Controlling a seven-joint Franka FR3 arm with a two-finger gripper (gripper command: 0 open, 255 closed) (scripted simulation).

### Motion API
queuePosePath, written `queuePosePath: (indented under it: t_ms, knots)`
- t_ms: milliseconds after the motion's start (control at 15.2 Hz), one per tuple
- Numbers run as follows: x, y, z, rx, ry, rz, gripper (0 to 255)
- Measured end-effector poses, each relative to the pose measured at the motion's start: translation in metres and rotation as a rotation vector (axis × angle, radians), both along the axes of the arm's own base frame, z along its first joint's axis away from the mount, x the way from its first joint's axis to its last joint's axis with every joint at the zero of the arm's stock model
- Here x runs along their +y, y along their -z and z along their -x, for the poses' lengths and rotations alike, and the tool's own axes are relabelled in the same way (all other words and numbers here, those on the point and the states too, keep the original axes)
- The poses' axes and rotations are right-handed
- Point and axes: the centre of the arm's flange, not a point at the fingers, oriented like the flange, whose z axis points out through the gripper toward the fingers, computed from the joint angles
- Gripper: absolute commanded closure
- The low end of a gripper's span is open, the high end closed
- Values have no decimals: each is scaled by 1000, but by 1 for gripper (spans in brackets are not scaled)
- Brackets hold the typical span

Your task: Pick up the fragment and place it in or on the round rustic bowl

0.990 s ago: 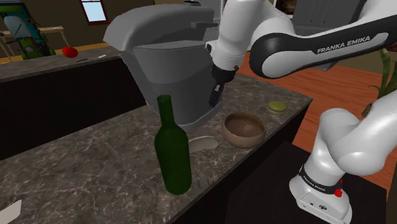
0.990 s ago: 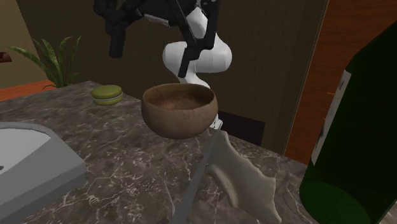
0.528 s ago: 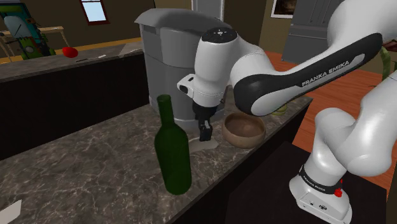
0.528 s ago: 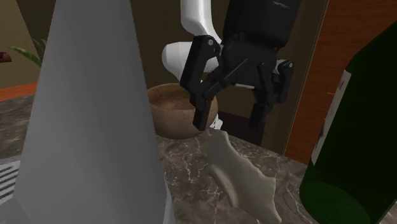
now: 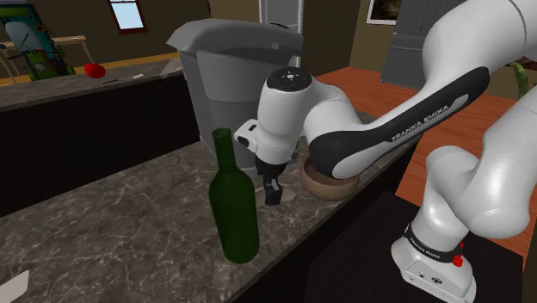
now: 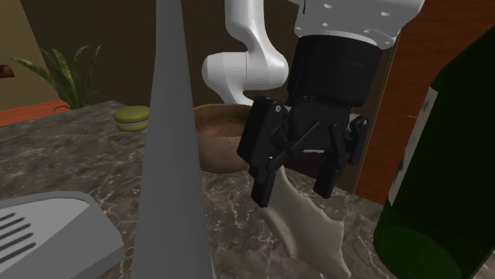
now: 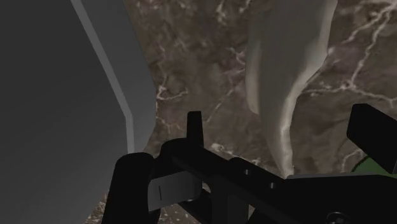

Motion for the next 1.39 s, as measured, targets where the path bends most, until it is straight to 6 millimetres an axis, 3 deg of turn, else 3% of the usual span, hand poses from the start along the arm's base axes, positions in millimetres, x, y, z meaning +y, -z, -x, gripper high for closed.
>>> queuePosePath:
  t_ms: [462, 528, 1188, 1386]
  knots:
    - [0, 8, -2, 0, -1, 0, 0]
    - [0, 8, -2, 0, -1, 0, 255]
    - [1, 7, -2, -1, -1, -1, 255]
    - [1, -4, -3, 0, -1, -1, 255]
